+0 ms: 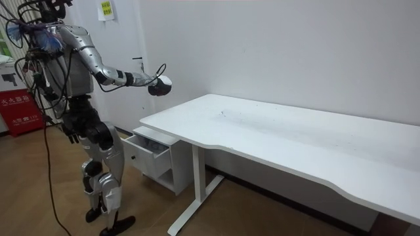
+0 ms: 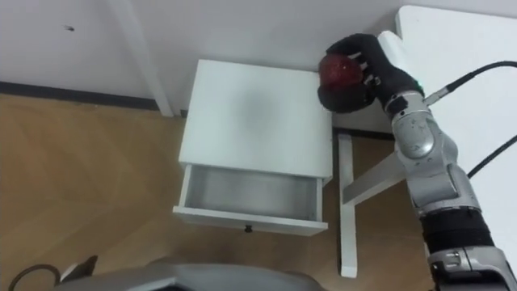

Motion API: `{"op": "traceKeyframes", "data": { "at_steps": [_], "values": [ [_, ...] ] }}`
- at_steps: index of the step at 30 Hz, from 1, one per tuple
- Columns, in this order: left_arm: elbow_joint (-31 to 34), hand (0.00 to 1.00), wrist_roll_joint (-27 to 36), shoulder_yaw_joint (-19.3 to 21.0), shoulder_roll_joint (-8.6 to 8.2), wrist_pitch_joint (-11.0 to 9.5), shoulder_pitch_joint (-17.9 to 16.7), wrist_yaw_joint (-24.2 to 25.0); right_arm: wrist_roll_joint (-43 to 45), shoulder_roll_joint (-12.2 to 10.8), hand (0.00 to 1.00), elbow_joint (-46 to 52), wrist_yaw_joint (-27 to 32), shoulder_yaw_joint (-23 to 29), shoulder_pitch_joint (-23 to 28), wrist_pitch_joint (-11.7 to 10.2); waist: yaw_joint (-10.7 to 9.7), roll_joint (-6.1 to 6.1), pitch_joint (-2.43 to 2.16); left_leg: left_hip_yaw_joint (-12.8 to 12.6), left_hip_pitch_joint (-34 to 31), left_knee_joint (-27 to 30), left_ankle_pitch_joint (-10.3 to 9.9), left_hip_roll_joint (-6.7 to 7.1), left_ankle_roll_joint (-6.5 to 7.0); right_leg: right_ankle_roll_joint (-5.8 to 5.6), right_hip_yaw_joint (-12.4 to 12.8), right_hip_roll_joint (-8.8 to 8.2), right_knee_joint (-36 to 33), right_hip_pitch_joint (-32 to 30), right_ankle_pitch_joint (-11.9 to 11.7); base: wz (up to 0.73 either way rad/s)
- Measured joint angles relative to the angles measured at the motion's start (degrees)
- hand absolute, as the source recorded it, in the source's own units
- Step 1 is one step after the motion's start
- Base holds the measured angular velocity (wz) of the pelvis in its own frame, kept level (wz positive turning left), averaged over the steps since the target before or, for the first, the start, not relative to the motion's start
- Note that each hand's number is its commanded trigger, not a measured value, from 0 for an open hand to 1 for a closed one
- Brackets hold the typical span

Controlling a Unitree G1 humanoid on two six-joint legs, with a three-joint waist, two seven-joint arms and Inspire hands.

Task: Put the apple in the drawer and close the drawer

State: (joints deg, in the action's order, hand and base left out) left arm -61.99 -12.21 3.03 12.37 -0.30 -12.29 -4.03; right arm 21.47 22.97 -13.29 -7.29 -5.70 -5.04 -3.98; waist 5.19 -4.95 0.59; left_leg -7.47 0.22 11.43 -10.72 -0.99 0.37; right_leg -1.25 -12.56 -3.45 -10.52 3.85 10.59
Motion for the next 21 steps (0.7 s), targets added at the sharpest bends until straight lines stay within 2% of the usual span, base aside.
{"op": "traceKeyframes", "data": {
  "at_steps": [3, 9, 13, 16, 21],
  "values": [
    [-0.23, 0.00, -1.74, -0.76, -0.21, 0.45, 0.02, 0.83, 0.16, -1.85, 1.00, 0.67, -1.68, -0.54, 0.04, 0.18, 0.15, 0.07, -0.01, 0.01, 0.06, 0.09, -0.01, -0.05, -0.01, 0.00, -0.10, 0.04, 0.01, -0.01, 0.00, 0.00],
    [-1.78, 0.00, -2.53, -1.18, -0.33, 1.43, 0.31, 1.06, 0.62, -3.63, 1.00, 0.64, -2.96, -2.28, 0.84, 0.43, 0.03, 0.33, -0.06, 0.31, -0.08, 0.19, -0.01, 0.01, -0.01, 0.00, -0.44, -0.05, 0.16, -0.09, 0.00, 0.00],
    [-2.29, 0.00, -2.42, -1.19, -0.25, 1.61, 0.93, 1.05, 4.16, -3.79, 1.00, -0.46, -3.55, -4.59, 2.30, 0.49, -0.05, 0.45, -0.41, 0.63, 0.08, 0.09, 0.01, 0.33, 0.01, 0.00, -0.45, -0.21, 0.63, 0.35, 0.00, 0.00],
    [-2.31, 0.00, -2.49, -1.18, -0.26, 1.59, 1.55, 1.14, 6.85, -4.80, 1.00, -1.19, -4.73, -5.19, 3.95, 0.94, 0.08, 0.55, -0.40, 0.63, 0.07, 0.11, 0.04, 0.47, 0.07, -0.01, -0.37, -0.32, 0.75, 0.38, 0.00, 0.00],
    [-2.44, 0.00, -2.52, -1.16, -0.26, 1.55, 2.32, 1.34, 9.27, -4.98, 1.00, -1.19, -6.88, -6.66, 5.45, 1.64, -0.08, 0.97, -0.32, 0.55, 0.11, 0.07, 0.09, 0.53, 0.15, -0.03, -0.25, -0.38, 0.67, 0.33, -0.02, -0.01]
  ]
}}
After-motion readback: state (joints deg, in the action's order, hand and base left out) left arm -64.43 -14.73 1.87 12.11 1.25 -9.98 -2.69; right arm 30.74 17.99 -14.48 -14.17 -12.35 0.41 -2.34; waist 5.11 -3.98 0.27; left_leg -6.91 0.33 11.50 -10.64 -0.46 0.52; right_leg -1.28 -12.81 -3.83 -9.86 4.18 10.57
